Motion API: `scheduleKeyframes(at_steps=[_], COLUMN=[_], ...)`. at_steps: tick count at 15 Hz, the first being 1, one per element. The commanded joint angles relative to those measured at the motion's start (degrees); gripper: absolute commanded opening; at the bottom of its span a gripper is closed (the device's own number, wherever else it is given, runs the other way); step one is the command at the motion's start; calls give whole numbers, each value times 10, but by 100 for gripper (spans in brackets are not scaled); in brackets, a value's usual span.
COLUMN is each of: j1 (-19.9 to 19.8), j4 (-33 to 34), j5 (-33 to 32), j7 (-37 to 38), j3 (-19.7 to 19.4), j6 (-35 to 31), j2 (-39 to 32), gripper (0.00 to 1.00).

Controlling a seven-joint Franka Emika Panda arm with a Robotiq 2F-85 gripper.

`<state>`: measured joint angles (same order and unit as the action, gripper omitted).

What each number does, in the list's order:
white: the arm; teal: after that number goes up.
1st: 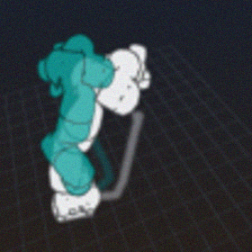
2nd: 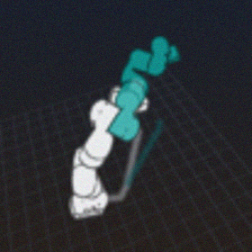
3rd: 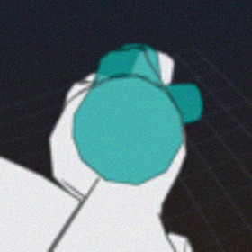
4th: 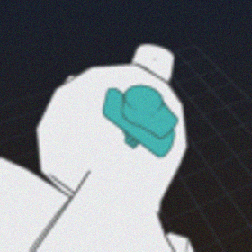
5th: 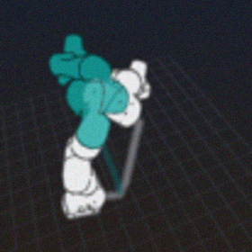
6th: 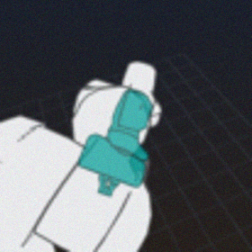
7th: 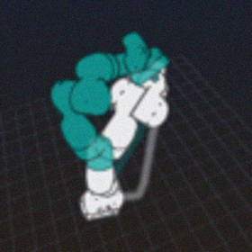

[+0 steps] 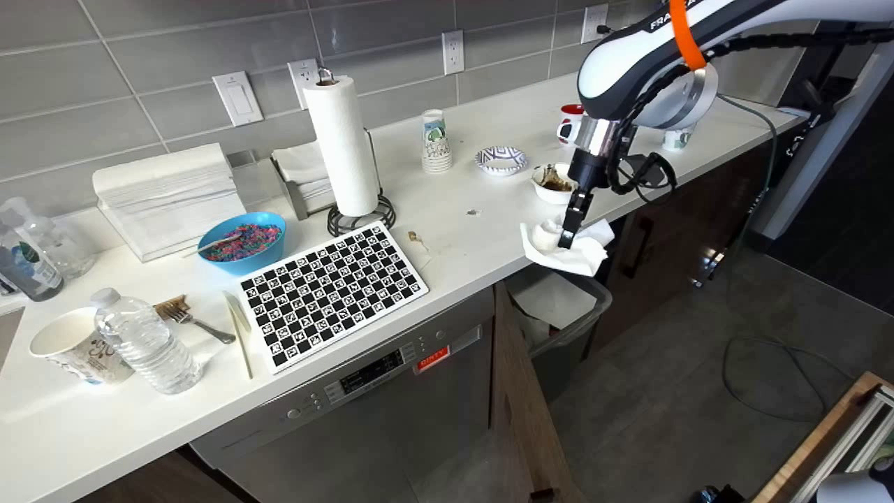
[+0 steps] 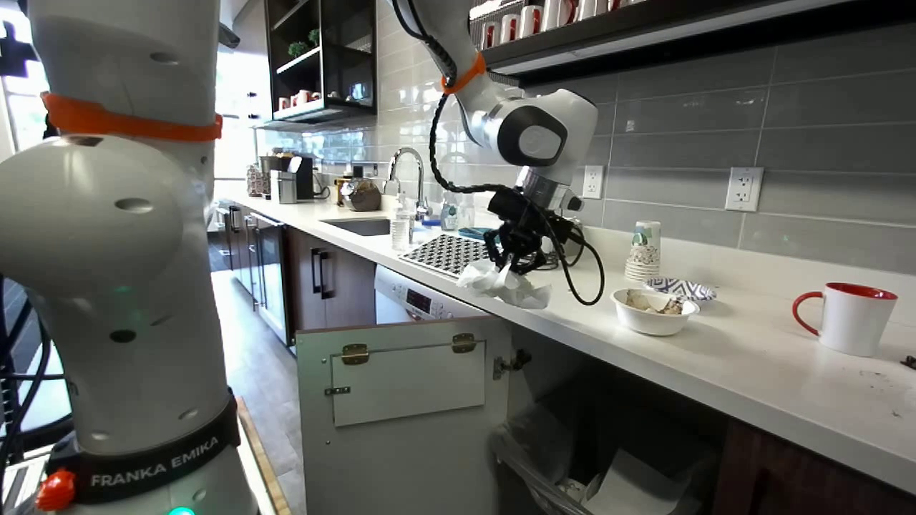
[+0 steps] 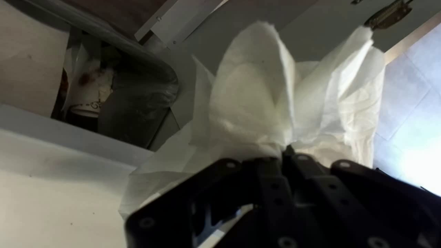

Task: Put the paper towel into the bin

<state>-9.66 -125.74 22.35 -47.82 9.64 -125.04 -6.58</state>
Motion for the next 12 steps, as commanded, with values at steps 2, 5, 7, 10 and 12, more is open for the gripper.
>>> scheduleKeyframes(at_steps=[2,5,7,10,12], j1=[35,42,44,45,43], j4=[-48,-76,-95,-143,-177], j5=[-11,-43,-59,-66,-48], j7=[5,13,41,112,135], j3=[-44,-62,-72,-88,-94], j6=[13,53,54,-20,-92], j2=[23,30,27,29,27], gripper=[1,1,1,1,1])
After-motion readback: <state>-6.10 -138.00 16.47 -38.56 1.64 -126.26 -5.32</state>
